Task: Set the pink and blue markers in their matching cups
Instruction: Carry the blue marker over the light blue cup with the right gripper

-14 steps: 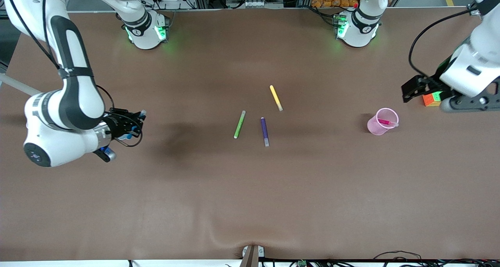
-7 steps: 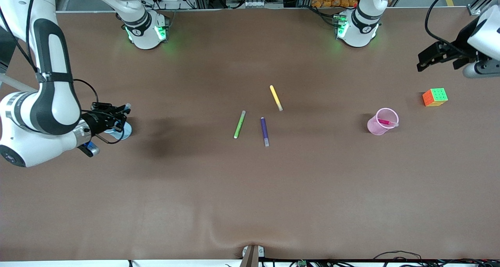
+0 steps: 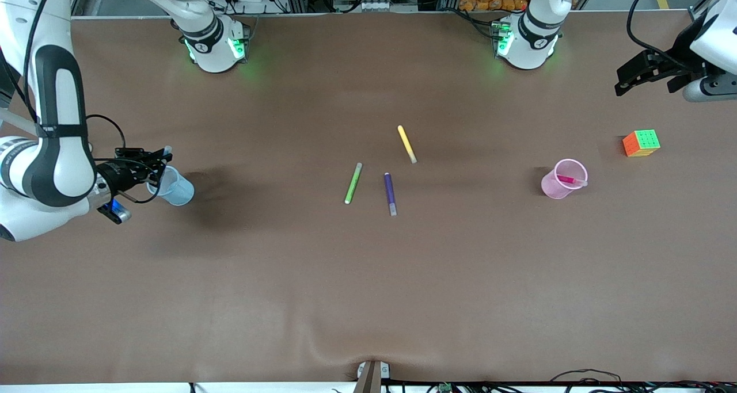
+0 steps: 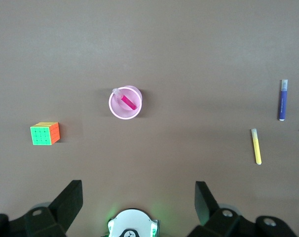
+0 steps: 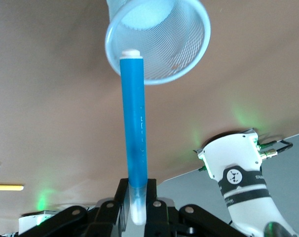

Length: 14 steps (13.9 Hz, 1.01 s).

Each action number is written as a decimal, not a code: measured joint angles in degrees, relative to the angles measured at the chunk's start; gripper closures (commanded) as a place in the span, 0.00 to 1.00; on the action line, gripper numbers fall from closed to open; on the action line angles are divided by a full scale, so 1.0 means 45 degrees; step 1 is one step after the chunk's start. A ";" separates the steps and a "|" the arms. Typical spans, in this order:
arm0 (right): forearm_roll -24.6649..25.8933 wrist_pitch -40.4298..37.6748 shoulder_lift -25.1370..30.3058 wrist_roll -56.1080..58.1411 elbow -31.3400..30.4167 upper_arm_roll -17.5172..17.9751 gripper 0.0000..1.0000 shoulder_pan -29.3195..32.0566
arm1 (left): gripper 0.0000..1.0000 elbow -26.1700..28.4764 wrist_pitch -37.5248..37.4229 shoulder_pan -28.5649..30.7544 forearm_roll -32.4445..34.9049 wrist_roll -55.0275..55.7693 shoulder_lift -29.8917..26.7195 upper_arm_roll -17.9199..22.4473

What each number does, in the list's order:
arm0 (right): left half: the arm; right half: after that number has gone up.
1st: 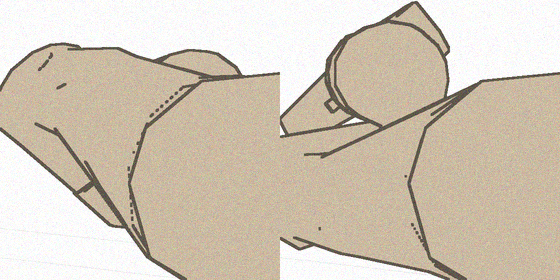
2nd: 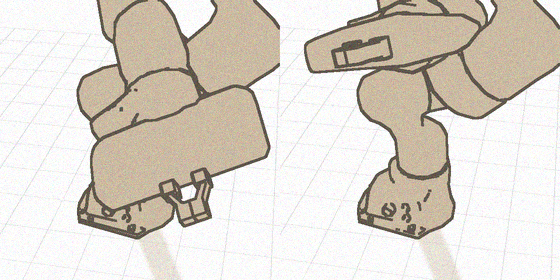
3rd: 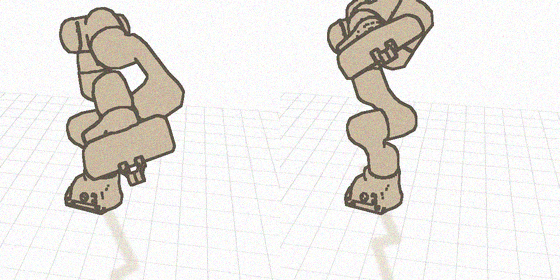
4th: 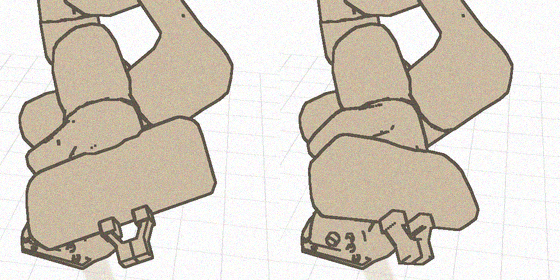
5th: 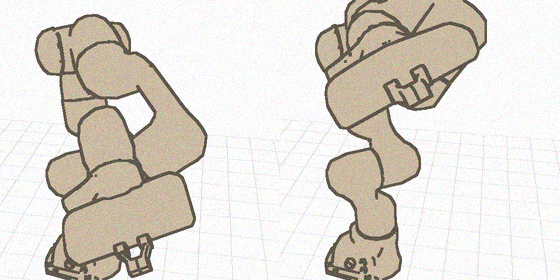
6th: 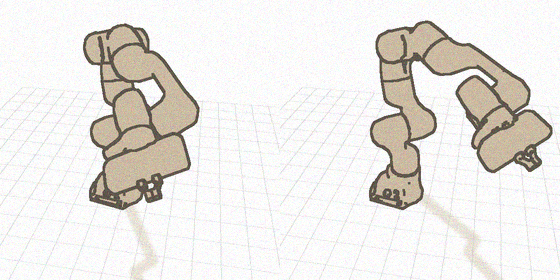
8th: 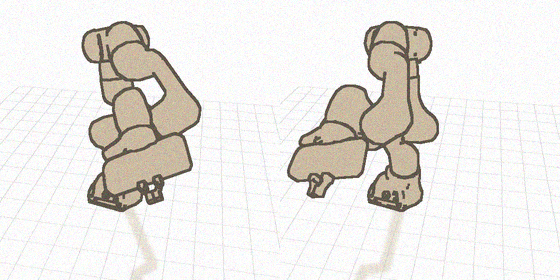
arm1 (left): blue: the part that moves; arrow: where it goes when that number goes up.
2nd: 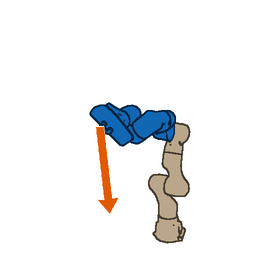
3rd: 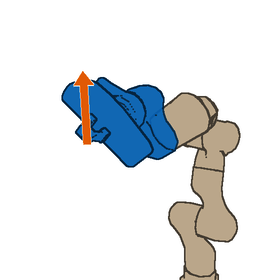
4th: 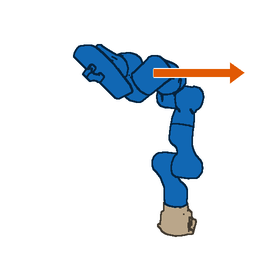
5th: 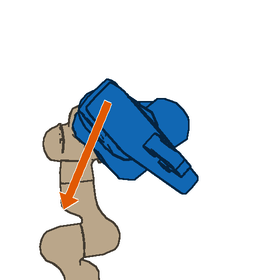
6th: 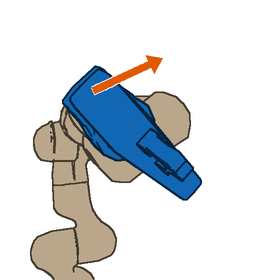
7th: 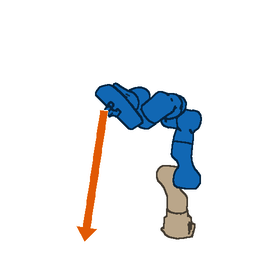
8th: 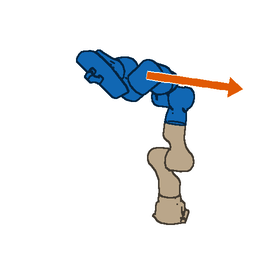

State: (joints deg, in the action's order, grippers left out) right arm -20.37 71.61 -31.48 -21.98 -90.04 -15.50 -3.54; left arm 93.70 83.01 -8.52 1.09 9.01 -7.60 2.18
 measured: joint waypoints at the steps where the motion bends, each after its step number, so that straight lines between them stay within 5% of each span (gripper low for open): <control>1: -0.0009 0.0133 -0.0106 0.0215 -0.0087 -0.0048 1.00 0.0000 | 0.00 0.0001 0.0038 -0.0032 0.0000 0.0000 0.0000 -0.0023; 7: -0.0033 0.0693 -0.0374 0.0789 -0.0418 -0.0227 0.99 0.0001 | 0.00 0.0140 0.0117 -0.0070 0.0000 0.0000 0.0022 -0.0031; 10: -0.0037 0.0995 -0.0516 0.1038 -0.0621 -0.0319 0.66 0.0001 | 0.00 0.0199 0.0307 -0.0069 0.0033 0.0000 0.0085 -0.0026; 11: -0.0039 0.1117 -0.0556 0.1083 -0.0635 -0.0362 0.46 0.0001 | 0.00 0.0204 0.0371 -0.0064 0.0078 0.0000 0.0125 -0.0022; 12: -0.0041 0.1292 -0.0583 0.1165 -0.0636 -0.0386 0.05 0.0002 | 0.00 0.0204 0.0438 -0.0054 0.0105 0.0000 0.0161 -0.0017; 14: -0.0048 0.1502 -0.0627 0.1355 -0.0635 -0.0393 0.00 0.0001 | 0.00 0.0205 0.0523 -0.0039 0.0110 0.0000 0.0205 -0.0007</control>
State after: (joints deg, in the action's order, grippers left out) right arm -20.59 78.37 -34.30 -15.89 -92.89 -17.27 -3.53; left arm 94.62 85.37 -8.69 1.59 9.01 -6.68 2.15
